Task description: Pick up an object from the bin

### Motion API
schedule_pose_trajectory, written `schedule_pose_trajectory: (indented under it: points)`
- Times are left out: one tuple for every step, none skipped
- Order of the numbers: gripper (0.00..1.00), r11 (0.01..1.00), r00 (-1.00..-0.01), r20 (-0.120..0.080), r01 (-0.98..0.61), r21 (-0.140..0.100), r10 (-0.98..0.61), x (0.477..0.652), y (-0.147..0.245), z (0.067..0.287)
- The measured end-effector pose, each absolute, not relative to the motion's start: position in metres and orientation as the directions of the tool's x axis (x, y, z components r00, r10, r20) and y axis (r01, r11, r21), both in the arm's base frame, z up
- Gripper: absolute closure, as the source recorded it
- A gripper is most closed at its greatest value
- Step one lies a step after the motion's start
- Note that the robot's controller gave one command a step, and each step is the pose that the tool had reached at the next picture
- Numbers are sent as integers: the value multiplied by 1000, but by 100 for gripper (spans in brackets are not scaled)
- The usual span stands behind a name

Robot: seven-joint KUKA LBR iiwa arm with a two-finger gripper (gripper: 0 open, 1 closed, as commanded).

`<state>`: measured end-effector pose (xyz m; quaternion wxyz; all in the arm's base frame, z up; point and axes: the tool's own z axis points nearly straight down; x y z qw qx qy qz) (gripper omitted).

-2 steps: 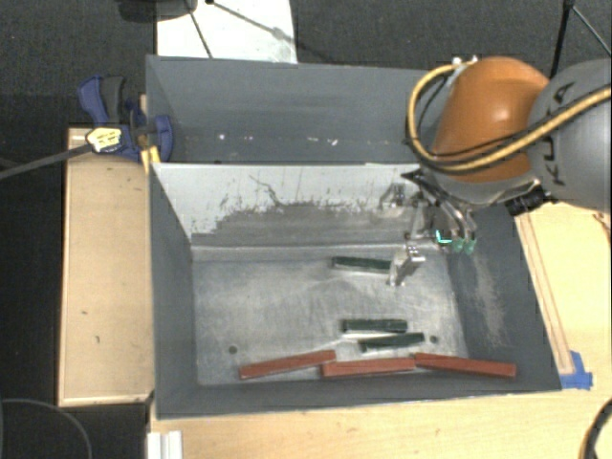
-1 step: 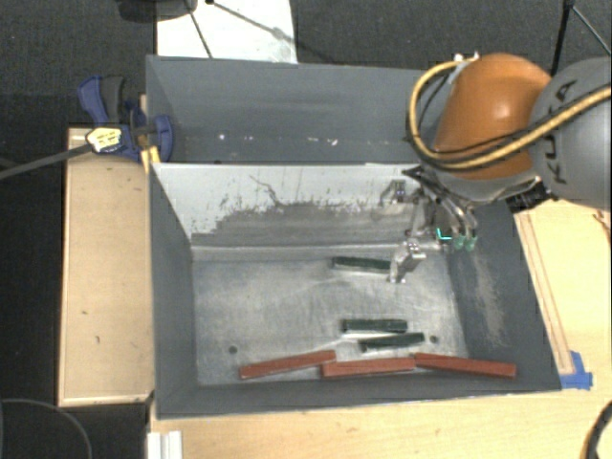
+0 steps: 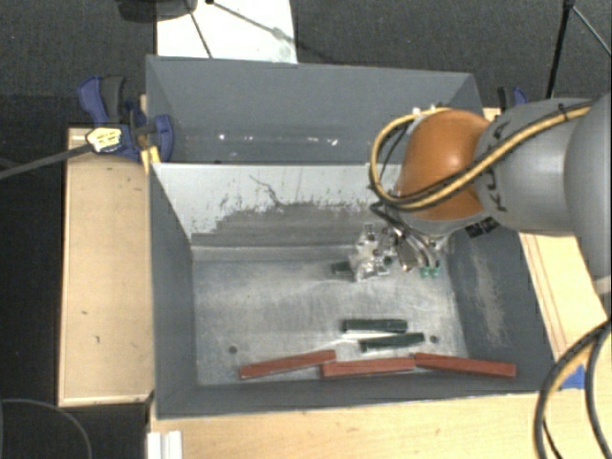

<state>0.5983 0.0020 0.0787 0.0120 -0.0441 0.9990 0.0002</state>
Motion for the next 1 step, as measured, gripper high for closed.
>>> schedule_pose_trajectory:
  points:
    - [0, 996, -996, 1, -89, 1, -89, 593, 2, 76]
